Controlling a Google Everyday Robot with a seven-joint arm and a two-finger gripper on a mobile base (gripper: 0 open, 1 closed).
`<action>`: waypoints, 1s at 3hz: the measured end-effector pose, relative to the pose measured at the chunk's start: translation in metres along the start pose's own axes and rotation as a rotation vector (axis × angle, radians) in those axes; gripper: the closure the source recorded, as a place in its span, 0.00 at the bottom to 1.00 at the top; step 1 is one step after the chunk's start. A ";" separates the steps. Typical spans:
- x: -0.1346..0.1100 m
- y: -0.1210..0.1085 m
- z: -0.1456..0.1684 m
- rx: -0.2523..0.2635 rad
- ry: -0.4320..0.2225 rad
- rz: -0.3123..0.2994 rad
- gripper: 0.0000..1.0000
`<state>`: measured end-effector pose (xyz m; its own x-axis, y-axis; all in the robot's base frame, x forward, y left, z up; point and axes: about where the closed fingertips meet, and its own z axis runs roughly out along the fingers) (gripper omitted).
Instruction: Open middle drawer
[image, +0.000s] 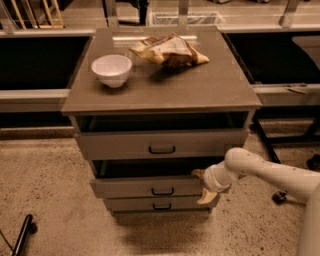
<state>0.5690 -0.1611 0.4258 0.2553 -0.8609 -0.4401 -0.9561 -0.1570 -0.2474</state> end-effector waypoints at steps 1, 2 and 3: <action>0.000 0.000 0.000 0.000 0.000 0.000 0.35; -0.018 0.033 -0.012 -0.082 -0.006 0.019 0.36; -0.038 0.064 -0.028 -0.159 -0.005 0.037 0.35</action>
Offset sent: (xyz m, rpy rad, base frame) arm -0.1153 0.0086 0.0389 -0.0420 0.2439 0.0600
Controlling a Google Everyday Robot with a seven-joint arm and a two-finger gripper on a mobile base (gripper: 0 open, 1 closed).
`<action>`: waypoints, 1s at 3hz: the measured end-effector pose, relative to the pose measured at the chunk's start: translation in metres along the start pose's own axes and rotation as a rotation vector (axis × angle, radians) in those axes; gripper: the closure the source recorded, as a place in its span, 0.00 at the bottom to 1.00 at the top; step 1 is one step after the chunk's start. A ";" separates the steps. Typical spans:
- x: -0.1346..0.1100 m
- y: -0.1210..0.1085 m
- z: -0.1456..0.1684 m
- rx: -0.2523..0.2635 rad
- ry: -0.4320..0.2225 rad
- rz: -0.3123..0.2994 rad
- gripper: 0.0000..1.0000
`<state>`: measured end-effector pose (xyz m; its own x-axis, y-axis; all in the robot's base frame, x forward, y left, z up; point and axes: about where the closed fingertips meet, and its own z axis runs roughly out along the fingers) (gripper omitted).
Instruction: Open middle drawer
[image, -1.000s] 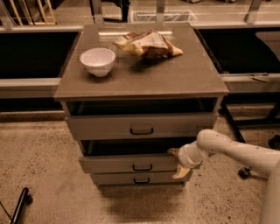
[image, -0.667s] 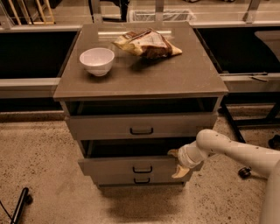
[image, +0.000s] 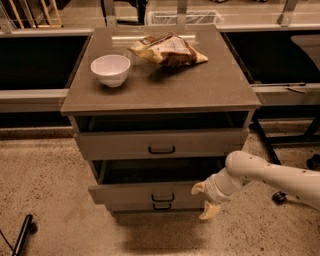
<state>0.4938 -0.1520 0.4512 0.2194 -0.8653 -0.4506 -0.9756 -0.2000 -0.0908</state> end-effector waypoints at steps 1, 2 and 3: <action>-0.009 0.021 -0.005 -0.050 -0.006 0.026 0.36; -0.011 0.021 -0.012 -0.030 -0.019 0.031 0.17; 0.000 -0.005 -0.020 0.047 0.030 0.040 0.00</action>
Offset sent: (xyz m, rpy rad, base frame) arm -0.0198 -0.0039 0.0267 0.0293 0.0195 -0.0331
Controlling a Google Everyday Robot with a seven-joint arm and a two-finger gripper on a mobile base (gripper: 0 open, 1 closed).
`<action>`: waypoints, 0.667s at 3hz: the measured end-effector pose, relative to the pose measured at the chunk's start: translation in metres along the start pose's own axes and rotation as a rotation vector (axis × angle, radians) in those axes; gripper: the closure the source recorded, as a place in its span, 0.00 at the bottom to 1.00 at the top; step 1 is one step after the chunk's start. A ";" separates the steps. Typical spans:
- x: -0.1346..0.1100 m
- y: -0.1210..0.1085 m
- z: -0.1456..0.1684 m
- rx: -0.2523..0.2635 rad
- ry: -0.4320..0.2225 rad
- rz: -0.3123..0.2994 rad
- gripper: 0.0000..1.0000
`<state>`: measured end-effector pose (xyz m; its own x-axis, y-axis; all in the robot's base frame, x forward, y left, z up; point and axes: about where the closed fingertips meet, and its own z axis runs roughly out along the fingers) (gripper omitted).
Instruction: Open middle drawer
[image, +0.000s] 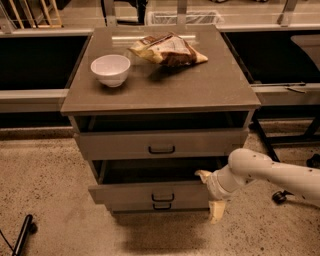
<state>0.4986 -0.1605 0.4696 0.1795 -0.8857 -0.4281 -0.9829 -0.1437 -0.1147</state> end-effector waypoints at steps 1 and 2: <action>0.015 -0.027 -0.002 0.059 0.058 0.024 0.00; 0.041 -0.048 0.010 0.080 0.091 0.077 0.00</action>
Offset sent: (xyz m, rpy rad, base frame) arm 0.0885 -0.0467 -0.0466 -0.1030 -0.0499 -0.1958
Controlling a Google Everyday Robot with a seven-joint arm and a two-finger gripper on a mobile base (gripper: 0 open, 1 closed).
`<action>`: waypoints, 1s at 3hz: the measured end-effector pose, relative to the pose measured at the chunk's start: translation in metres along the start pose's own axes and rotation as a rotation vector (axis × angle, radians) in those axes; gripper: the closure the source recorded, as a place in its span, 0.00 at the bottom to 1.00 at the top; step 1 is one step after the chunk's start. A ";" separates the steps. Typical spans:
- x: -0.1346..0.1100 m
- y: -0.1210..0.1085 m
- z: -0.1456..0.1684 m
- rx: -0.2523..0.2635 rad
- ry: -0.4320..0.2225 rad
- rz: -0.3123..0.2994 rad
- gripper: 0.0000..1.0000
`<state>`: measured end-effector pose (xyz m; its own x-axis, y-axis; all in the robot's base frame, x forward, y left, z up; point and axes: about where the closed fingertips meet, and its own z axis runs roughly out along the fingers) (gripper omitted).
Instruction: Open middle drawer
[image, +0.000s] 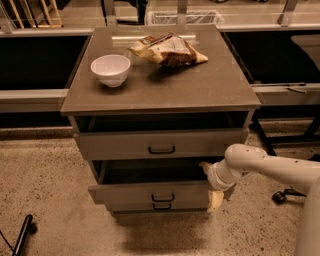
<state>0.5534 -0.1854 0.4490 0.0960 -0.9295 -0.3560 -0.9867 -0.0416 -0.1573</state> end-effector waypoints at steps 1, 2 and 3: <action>0.014 -0.007 0.014 -0.006 0.010 0.031 0.18; 0.020 -0.005 0.024 -0.025 0.011 0.050 0.42; 0.015 0.008 0.022 -0.063 -0.005 0.042 0.53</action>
Offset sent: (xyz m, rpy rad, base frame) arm 0.0127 -0.0156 -0.0392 -0.0104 0.0637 -0.0550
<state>0.5500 -0.1914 0.4221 0.0546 -0.9291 -0.3658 -0.9961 -0.0255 -0.0839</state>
